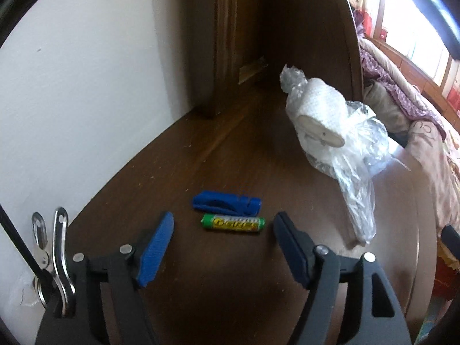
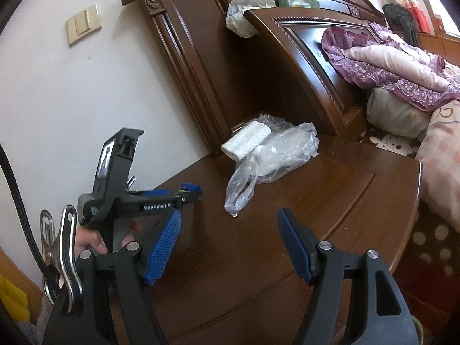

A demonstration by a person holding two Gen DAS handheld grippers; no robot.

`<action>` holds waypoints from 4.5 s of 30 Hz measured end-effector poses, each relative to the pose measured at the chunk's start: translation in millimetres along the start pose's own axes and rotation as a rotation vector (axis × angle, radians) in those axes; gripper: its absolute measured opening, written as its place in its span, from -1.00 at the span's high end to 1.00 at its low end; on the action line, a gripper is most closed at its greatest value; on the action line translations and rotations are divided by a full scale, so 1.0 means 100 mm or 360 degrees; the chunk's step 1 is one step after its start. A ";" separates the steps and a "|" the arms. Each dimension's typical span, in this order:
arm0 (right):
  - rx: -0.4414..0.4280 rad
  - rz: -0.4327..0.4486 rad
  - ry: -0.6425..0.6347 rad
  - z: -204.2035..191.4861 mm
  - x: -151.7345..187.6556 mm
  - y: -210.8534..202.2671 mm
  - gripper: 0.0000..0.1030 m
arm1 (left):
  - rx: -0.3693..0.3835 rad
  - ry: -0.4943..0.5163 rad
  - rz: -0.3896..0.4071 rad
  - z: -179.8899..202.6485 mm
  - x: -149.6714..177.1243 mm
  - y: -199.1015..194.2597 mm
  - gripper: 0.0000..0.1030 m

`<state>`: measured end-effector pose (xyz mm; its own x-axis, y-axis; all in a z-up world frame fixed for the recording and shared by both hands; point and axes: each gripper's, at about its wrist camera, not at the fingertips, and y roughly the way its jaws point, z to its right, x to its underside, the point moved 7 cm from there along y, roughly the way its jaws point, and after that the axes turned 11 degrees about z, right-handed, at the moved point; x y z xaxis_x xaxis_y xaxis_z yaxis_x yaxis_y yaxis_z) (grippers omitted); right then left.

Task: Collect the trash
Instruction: 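Grasp the green battery with the left gripper while the right grasps the blue plastic piece, then lift the battery and blue piece off the bedside table with both grippers, then carry the battery and blue piece with both grippers over the red bin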

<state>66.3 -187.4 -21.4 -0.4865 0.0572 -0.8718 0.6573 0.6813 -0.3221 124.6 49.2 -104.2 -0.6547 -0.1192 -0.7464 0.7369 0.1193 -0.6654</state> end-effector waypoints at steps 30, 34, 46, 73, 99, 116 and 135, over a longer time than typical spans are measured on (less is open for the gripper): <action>-0.0188 -0.0452 -0.0415 -1.04 0.06 1.41 -0.38 | 0.0112 -0.0294 0.0616 -1.10 0.15 -1.16 0.12; -0.0207 -0.0595 -0.0486 -1.06 0.17 1.86 -0.37 | 0.0123 -0.0372 0.0619 -1.28 0.19 -1.19 0.12; -0.0181 -0.0678 -0.0747 -1.19 0.37 2.17 0.97 | 0.0164 -0.0402 0.0612 -1.28 0.18 -1.17 0.12; -0.0400 -0.0719 -0.1083 -1.51 0.40 2.34 0.67 | 0.0208 -0.0465 0.0587 -1.38 0.21 -1.17 0.12; 0.0011 0.0010 -0.0464 -1.06 -0.32 0.12 0.67 | 0.0426 -0.0359 0.0740 -0.22 -0.12 -1.87 0.12; 0.0403 0.0284 -0.0486 -0.70 -0.74 -1.19 0.67 | 0.0685 -0.0137 0.0813 0.99 -0.33 -2.61 0.12; 0.0749 0.0359 -0.0368 0.17 -0.69 -2.13 0.67 | 0.0980 0.0079 0.0595 2.54 -0.05 -2.52 0.12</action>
<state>-30.3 -348.8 101.0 -0.2009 -0.0337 -0.9790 0.9416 0.2691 -0.2025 -15.5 -230.9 69.5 -0.3362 -0.1325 -0.9324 0.8647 -0.4358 -0.2498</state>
